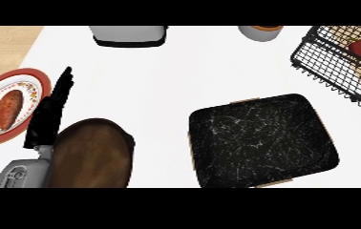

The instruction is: Pick the bell pepper from the tray and place it in the tiered basket

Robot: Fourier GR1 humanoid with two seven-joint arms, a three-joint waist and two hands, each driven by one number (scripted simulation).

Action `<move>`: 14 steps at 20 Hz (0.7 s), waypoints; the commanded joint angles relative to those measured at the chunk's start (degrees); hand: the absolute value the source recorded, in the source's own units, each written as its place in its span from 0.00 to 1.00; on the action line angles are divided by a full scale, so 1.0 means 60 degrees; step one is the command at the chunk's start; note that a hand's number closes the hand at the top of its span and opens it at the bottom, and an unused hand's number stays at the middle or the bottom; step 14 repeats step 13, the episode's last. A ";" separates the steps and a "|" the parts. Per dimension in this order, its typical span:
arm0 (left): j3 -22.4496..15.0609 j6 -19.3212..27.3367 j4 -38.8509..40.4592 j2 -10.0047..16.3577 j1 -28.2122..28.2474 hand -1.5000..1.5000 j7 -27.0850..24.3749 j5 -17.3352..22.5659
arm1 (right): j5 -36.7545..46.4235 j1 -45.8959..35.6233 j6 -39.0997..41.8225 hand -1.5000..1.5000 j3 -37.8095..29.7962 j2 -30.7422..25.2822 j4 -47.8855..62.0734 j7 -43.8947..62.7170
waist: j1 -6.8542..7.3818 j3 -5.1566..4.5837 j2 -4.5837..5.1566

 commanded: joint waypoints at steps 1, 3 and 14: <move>0.0186 -0.0037 -0.0229 0.0102 0.0010 0.50 0.0435 0.0070 | -0.0566 0.0247 0.0479 0.00 -0.0310 -0.0073 -0.0692 0.0771 | -0.0296 -0.0013 -0.0137; 0.0055 0.0233 -0.0163 -0.0116 -0.0014 0.50 0.0522 -0.0158 | -0.1077 0.0887 0.1045 0.00 -0.0596 -0.0317 -0.1172 0.0396 | -0.0490 -0.0015 -0.0181; 0.0486 0.0086 -0.0425 0.0147 0.0367 0.50 0.0574 0.0060 | -0.3402 0.4271 0.2869 0.00 -0.1877 -0.0277 -0.4882 -0.0580 | -0.0810 -0.0018 -0.0270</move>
